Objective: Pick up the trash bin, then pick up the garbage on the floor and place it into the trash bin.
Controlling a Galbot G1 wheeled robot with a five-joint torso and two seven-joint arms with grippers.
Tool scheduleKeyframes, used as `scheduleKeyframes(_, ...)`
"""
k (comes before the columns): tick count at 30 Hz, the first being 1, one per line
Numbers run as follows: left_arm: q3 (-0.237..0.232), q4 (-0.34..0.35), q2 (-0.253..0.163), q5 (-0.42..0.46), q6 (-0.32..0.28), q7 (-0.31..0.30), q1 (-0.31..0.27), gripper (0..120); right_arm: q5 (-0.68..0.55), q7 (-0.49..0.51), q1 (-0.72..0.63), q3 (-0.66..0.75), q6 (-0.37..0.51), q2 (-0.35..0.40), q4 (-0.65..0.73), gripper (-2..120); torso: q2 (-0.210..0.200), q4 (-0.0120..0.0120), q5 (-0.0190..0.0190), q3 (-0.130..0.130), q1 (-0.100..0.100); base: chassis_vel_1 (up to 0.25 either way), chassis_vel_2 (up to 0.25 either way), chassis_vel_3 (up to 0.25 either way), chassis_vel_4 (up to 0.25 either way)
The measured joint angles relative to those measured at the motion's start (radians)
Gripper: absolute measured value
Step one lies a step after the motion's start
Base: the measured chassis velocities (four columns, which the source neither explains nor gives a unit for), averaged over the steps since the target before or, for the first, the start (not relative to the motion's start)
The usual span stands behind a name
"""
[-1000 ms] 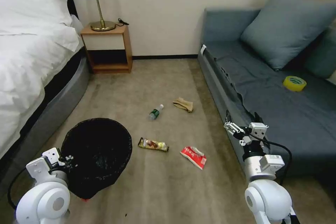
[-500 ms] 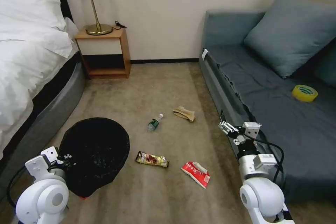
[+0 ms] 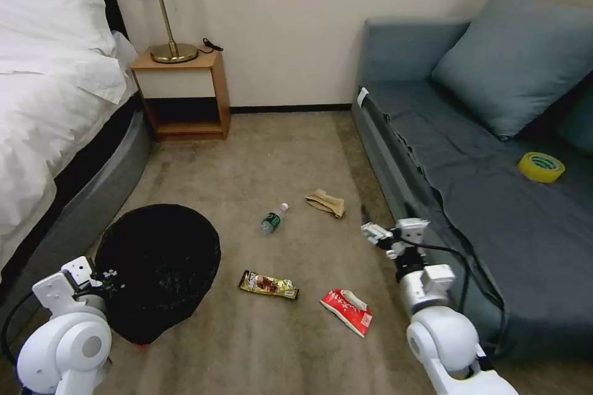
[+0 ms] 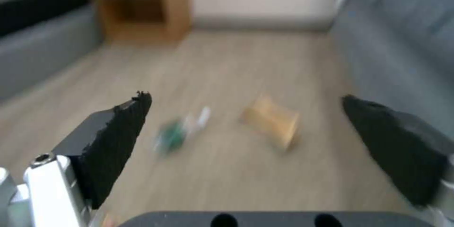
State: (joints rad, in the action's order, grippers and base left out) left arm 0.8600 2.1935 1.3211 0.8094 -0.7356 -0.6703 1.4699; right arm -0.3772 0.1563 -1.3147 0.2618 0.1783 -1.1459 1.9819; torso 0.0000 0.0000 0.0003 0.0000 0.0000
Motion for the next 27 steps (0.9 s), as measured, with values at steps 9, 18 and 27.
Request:
scheduleKeyframes(9,0.017,0.009,0.030,-0.019,0.000,0.023,0.027,1,-0.387,-0.081,0.137,-0.158,0.311,0.281,-0.060,100,0.000,0.0000,-0.0002,0.000,0.000,0.000,0.000,0.000,0.000)
scheduleKeyframes(18,0.030,0.033,0.038,-0.027,0.000,0.030,0.045,1,-0.200,-0.425,0.274,-0.209,0.530,0.371,-0.138,100,0.000,-0.0001,-0.0003,0.000,0.000,0.000,0.000,0.000,0.000)
scheduleKeyframes(27,0.047,0.033,0.035,-0.023,0.000,0.034,0.047,1,-0.115,-0.463,0.407,-0.421,0.433,0.344,-0.326,100,0.000,0.0000,-0.0002,0.000,0.000,0.000,0.000,0.000,0.000)
